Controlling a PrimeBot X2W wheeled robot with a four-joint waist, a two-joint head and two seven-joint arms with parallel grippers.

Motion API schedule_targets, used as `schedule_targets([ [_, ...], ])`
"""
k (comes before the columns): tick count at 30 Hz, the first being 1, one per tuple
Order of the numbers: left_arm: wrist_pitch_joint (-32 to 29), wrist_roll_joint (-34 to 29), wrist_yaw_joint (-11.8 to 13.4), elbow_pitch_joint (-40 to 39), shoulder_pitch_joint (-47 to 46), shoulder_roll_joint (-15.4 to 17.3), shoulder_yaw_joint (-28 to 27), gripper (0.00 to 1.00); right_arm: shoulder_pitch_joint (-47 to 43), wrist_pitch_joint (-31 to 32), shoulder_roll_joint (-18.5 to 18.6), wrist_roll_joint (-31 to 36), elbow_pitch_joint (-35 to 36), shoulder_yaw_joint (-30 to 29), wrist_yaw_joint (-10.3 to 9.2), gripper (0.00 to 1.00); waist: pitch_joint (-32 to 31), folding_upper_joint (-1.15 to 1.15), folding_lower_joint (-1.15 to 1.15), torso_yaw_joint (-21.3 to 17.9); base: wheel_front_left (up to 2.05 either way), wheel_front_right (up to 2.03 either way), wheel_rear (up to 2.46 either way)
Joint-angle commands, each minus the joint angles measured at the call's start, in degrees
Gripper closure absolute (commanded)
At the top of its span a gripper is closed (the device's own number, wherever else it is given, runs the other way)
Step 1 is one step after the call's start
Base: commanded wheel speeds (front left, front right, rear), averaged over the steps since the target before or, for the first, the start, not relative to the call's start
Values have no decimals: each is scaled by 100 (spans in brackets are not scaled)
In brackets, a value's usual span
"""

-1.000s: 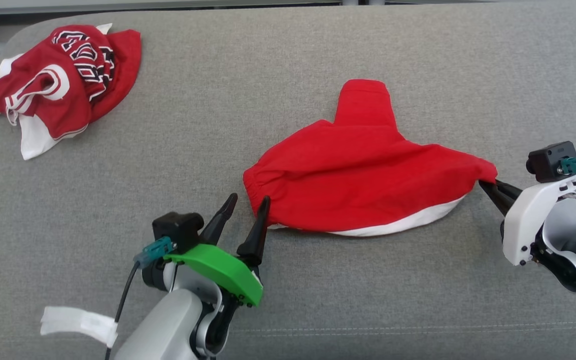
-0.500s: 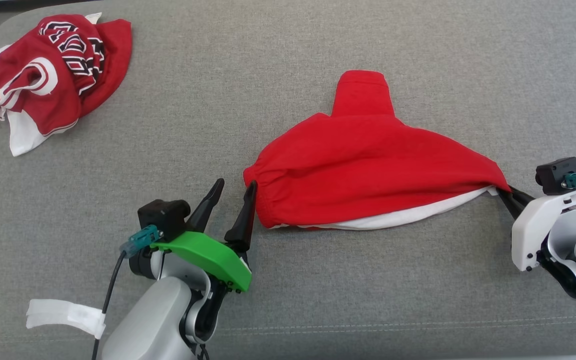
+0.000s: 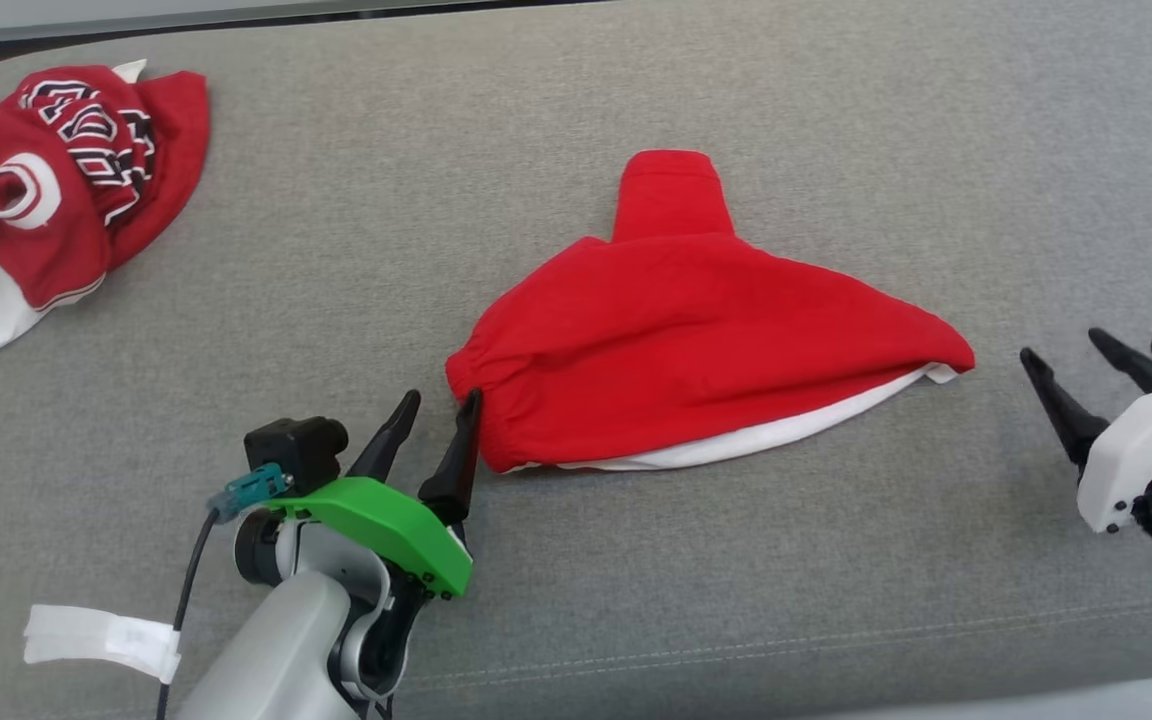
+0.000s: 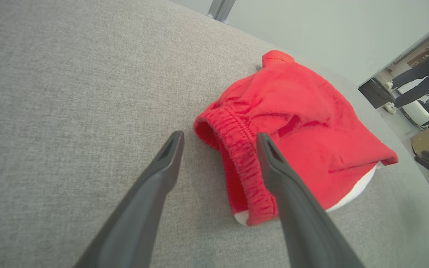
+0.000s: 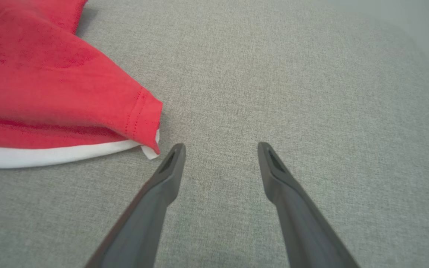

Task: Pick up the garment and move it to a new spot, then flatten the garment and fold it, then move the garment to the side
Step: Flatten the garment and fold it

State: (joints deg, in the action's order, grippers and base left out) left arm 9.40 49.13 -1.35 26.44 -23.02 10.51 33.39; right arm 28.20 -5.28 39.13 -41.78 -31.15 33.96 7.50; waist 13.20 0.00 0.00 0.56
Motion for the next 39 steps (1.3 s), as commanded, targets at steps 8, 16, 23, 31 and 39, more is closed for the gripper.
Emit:
schedule_targets([
  [8,-363,301,-263,276,-212,100,-23,0,-392,-312,-76,231,738,-783,-2,0,26,0,0,-427,0,0,0],
  [16,-273,151,-261,638,-669,169,-67,100,-735,-208,-385,646,1477,-1443,-2,0,144,0,0,-668,0,0,0],
  [23,-433,-124,-229,1081,-1351,325,45,100,-920,35,-689,968,1949,-1687,-2,0,289,0,0,-840,0,0,0],
  [31,-513,-332,-366,1817,-2051,501,147,100,-782,133,-951,1137,2130,-1617,-2,0,415,0,0,-1064,0,0,0],
  [39,-573,-455,-539,2251,-2409,796,341,100,-712,27,-1144,1248,2044,-1563,-2,0,404,0,0,-1106,0,0,0],
])
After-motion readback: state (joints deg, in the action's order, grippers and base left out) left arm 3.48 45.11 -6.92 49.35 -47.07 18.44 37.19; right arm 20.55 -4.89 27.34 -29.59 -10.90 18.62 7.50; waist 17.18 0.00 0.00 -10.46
